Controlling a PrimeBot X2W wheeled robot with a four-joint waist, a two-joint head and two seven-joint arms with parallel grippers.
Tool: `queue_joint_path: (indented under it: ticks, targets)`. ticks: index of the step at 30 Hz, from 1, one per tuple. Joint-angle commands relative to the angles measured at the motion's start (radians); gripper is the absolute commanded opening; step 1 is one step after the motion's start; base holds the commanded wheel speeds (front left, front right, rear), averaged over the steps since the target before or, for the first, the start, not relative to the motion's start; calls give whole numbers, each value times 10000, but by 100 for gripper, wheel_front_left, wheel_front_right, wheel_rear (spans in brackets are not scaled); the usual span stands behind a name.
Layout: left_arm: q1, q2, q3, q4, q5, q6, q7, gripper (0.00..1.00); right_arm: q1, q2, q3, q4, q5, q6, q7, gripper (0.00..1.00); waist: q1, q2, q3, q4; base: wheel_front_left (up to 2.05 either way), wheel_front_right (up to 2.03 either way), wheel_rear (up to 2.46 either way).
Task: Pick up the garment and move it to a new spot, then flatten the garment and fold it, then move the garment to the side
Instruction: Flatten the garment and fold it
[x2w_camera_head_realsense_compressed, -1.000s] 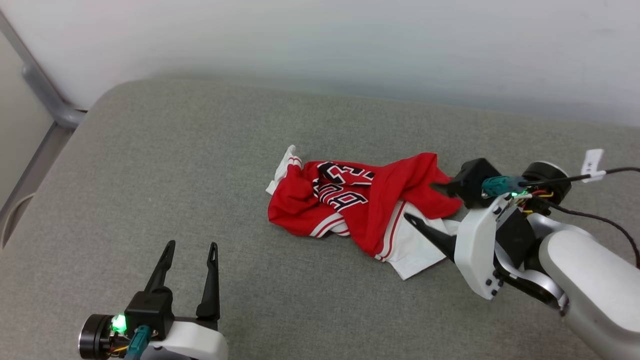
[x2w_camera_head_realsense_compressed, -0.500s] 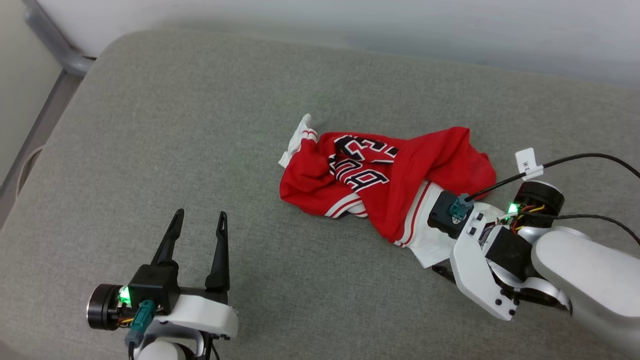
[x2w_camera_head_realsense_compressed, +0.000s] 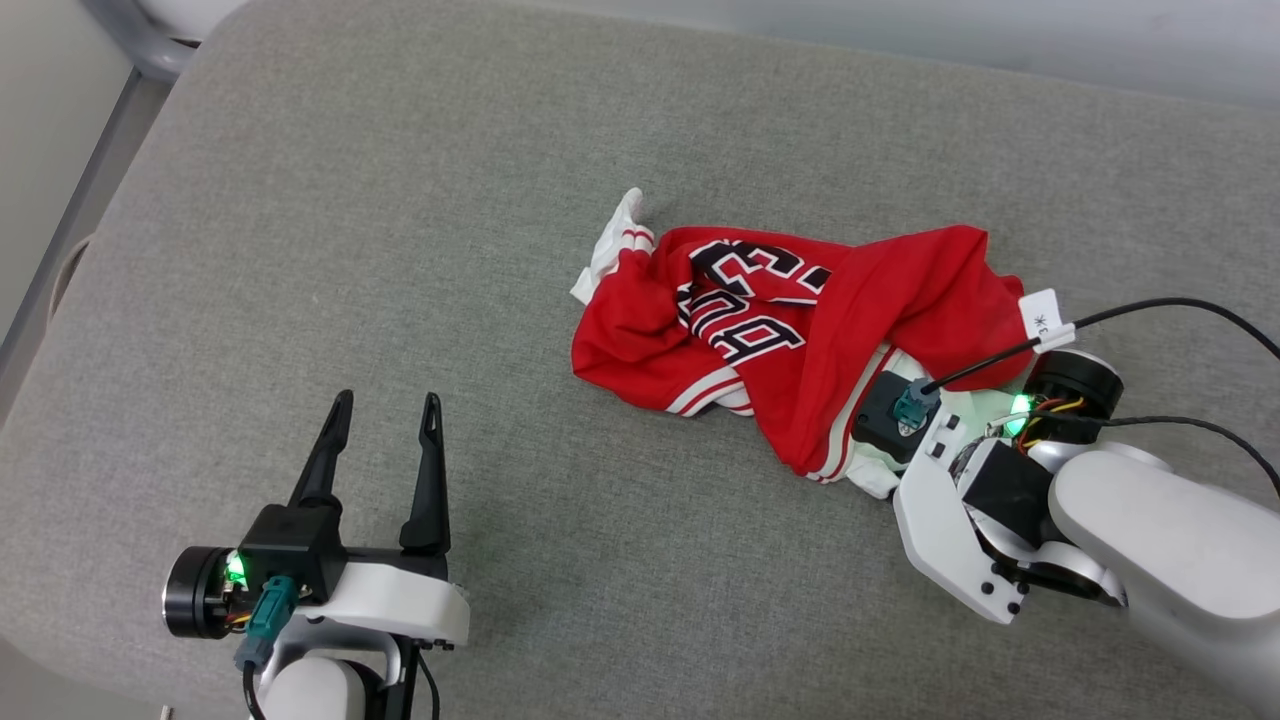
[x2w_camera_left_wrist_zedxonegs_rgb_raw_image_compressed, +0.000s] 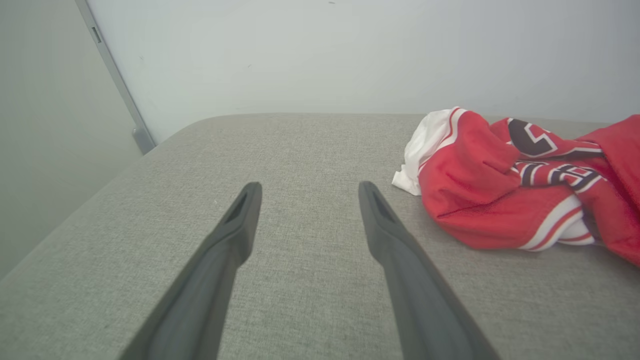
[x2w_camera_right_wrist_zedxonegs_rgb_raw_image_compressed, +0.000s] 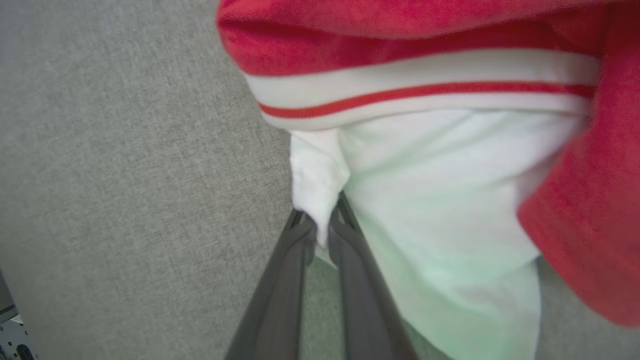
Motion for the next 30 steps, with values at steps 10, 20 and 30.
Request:
queue_joint_path:
  ticks: [10,20,30]
  targets:
    - [549,7,369,90,316,-51,-26,100,515,-108,144,-275,654,-16,-1992,0,1,0,-1140,-608,0,0,0]
    - [1384,141,579,127,438,-81,-26,100,2370,-719,-348,-1892,1184,-14,-2882,0,1,0,-2304,-1207,0,0,0]
    - [1968,220,635,47,503,2,-26,100,5655,-1176,-2784,-3866,1335,-14,-3132,0,1,0,-2953,-1593,0,0,0]
